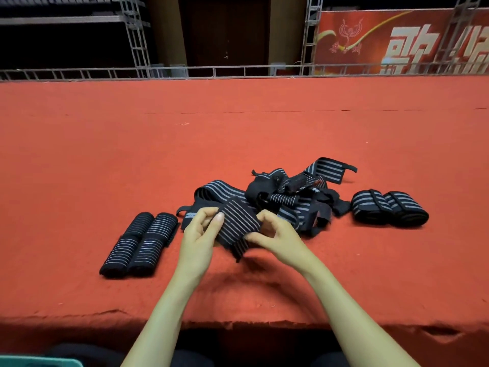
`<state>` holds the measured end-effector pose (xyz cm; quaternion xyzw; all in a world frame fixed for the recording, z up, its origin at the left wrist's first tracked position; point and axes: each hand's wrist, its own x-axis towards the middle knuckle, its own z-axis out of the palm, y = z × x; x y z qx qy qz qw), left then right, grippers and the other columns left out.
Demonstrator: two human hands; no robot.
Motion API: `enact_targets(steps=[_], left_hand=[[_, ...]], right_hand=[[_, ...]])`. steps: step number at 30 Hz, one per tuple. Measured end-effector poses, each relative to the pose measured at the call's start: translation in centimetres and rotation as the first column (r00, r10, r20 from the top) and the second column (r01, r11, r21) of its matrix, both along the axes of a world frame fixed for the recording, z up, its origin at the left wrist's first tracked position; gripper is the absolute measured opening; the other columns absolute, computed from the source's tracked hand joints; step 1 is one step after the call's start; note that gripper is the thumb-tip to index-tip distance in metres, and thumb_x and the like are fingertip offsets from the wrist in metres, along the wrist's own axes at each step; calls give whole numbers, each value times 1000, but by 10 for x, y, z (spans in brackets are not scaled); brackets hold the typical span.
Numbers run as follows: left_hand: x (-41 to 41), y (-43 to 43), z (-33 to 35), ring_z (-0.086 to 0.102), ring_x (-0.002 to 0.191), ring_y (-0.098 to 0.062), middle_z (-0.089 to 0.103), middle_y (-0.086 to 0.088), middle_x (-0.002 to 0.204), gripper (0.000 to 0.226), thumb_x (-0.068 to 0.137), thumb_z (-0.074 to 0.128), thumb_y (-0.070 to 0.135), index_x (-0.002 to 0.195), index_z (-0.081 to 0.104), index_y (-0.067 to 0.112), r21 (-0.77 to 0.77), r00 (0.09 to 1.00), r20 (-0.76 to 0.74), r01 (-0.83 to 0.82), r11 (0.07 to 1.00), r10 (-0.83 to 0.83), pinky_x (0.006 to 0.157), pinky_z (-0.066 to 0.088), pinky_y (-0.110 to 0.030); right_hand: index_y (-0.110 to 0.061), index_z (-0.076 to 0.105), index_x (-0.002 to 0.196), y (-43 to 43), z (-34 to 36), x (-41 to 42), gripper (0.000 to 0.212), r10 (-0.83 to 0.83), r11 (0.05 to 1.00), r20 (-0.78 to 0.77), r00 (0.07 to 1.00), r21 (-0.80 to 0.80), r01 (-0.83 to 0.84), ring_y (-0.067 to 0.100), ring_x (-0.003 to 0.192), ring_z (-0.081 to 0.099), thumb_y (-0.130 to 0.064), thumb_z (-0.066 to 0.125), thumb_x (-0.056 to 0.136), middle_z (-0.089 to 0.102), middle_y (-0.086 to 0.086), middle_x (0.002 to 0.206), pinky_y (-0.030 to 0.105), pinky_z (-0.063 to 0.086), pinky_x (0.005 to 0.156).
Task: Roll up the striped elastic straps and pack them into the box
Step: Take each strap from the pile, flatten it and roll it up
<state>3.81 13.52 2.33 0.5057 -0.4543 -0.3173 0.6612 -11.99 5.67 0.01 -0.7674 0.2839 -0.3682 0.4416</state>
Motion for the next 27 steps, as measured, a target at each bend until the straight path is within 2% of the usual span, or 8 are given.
enact_targets(steps=[4,7,11,14,18,21,25,27], left_hand=[[7,-8,-28,58,101,-6,62,4,109,16,92,57,15,108,60,19,88,961,276,-53,995,27,89,46,-17],[11,-17,-58,47,121,-15,51,1,126,36,89,61,13,124,55,16,216,827,562,-132,967,-13,104,35,-29],[6,-21,-76,42,126,-22,38,-11,139,50,89,59,10,137,42,13,343,849,528,-242,908,27,108,29,-30],[5,-29,-80,39,131,-25,34,-10,145,60,87,63,13,141,36,14,355,869,495,-209,911,6,110,32,-41],[-5,-45,-76,35,135,-22,33,-6,148,65,87,64,15,144,34,16,341,871,487,-115,933,-71,113,29,-40],[-13,-55,-74,34,135,-19,37,-7,147,63,86,64,12,143,36,13,321,831,542,-68,945,-124,111,24,-29],[-20,-63,-76,36,132,-16,43,-4,141,56,88,63,15,139,40,11,159,783,621,-116,980,-8,109,24,-25],[-18,-72,-74,38,130,-17,44,-5,140,56,87,63,14,138,40,9,163,803,597,-122,979,0,108,25,-25]], right_hand=[[-10,54,85,-6,-7,-15,18,-194,980,113,974,69,187,10,78,55,-21,68,87,61,-2,81,35,44,76],[-10,52,86,-14,-13,-32,11,-386,919,183,904,156,361,13,79,55,-11,62,91,60,2,83,39,46,76],[-12,53,89,-24,-23,-67,12,-608,790,-9,794,94,606,19,79,56,-14,65,87,63,5,84,34,41,72],[-13,54,92,-21,-31,-87,19,-625,759,-207,752,63,648,22,81,58,-20,69,85,63,1,82,29,37,66],[-11,52,115,-19,-54,-94,37,-575,766,-441,689,8,643,29,104,61,-24,69,84,66,10,108,33,43,79],[-14,49,121,-23,-62,-95,44,-627,731,-469,622,-78,678,31,111,56,-26,69,84,63,10,117,37,44,85],[-14,38,138,-24,-65,-91,67,-710,689,-479,516,-324,648,32,116,42,-21,72,80,50,12,123,39,37,96],[-11,35,142,-22,-64,-85,76,-743,669,-365,561,-428,608,31,117,38,-8,71,75,45,12,125,40,35,101]])
